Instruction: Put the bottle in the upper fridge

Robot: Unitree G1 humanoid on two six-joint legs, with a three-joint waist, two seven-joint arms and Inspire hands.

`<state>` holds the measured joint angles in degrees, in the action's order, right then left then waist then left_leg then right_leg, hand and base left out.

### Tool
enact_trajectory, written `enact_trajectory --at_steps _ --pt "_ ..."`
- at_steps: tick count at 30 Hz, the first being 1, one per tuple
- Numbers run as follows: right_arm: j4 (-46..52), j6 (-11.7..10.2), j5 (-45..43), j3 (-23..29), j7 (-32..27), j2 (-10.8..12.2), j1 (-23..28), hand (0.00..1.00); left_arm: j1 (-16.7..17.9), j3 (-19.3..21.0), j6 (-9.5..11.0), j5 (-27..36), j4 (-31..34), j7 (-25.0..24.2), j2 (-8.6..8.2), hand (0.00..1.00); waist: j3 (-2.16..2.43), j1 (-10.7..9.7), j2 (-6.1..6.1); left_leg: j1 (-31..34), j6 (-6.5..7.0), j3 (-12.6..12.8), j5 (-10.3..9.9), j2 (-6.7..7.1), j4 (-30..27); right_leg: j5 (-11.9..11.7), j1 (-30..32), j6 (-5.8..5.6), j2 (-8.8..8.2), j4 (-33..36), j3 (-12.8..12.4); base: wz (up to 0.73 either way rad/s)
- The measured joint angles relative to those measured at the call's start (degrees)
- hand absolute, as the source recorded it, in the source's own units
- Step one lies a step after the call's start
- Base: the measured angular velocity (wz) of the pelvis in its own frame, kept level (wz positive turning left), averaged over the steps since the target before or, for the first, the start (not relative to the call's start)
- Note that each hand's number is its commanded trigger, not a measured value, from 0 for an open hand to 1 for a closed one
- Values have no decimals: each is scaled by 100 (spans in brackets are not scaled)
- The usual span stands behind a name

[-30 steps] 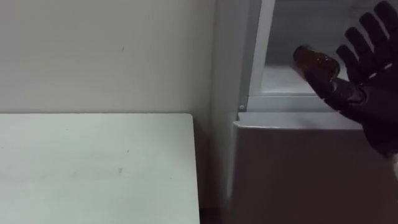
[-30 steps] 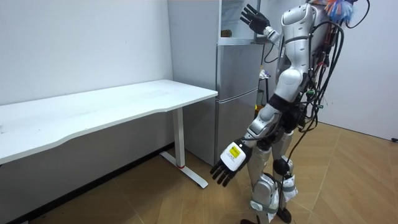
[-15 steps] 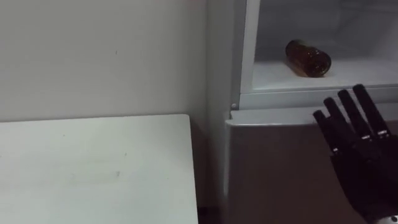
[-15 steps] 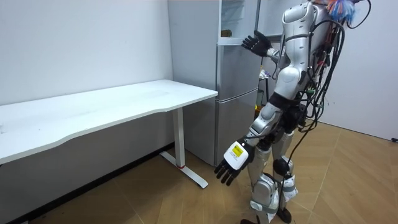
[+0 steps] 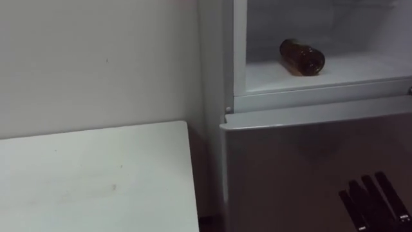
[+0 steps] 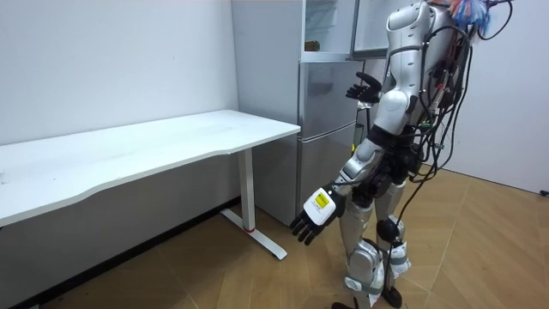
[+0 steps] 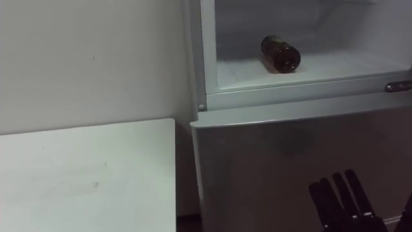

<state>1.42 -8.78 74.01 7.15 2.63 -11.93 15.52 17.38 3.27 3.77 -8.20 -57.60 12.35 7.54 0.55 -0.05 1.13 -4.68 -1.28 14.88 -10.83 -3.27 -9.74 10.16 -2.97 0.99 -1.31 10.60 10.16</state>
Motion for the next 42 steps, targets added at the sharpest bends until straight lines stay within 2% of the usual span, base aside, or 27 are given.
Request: enact_trajectory --at_steps 3,7,16,20,24,29,34,37,39,42 --pt "-212 -7 4 103 -24 49 92 0 -8 -1 53 247 2 -1 6 0 -1 -6 0 2 6 0 -8 4 2 5 4 -7 -4 -1 18 0" --pt "-878 -50 -15 125 -37 60 109 0 6 14 91 308 -8 45 16 0 4 -131 -45 11 6 -60 -10 14 -1 10 -4 -14 -16 -3 58 4" --pt "-2025 -119 -530 296 -732 84 258 0 12 115 164 304 26 115 55 0 -3 -183 -120 -7 5 -59 -16 20 13 33 -13 -17 -11 0 4 0" --pt "-2578 -116 -670 363 -1061 87 261 0 43 111 163 303 20 118 90 0 -16 -313 -227 -5 5 -57 -16 20 6 43 -7 -23 -12 4 -3 0" --pt "-2958 -109 -664 614 -1440 82 235 0 58 111 160 335 21 135 139 0 -31 -393 -266 -5 6 -64 -18 23 20 49 0 -29 -10 7 -4 0" --pt "-3008 -114 -642 1252 -1955 37 232 0 108 120 150 417 34 204 232 0 -24 -494 -273 -3 7 -64 -20 27 32 51 0 -33 2 -1 -36 0" --pt "-3007 -114 -630 1622 -2417 -38 152 0 157 368 126 414 106 193 264 0 -25 -496 -307 -12 7 -63 -20 31 44 53 2 -35 -2 -6 -49 0" --pt "-3003 -107 -548 1982 -2690 -147 -17 0 242 586 122 393 255 196 255 0 -29 -584 -355 -17 10 -90 -18 51 66 75 13 -50 -18 18 -38 3" --pt "-2999 -133 -461 2329 -2941 -333 -131 0 315 782 123 395 329 218 260 0 -35 -600 -393 -54 15 -84 -15 65 108 83 1 -60 -25 19 -49 0" --pt "-2990 -171 -407 2409 -3156 -545 -144 0 357 845 121 414 462 231 270 0 -61 -620 -458 -58 15 -84 -15 69 115 86 0 -62 -28 13 -48 0"
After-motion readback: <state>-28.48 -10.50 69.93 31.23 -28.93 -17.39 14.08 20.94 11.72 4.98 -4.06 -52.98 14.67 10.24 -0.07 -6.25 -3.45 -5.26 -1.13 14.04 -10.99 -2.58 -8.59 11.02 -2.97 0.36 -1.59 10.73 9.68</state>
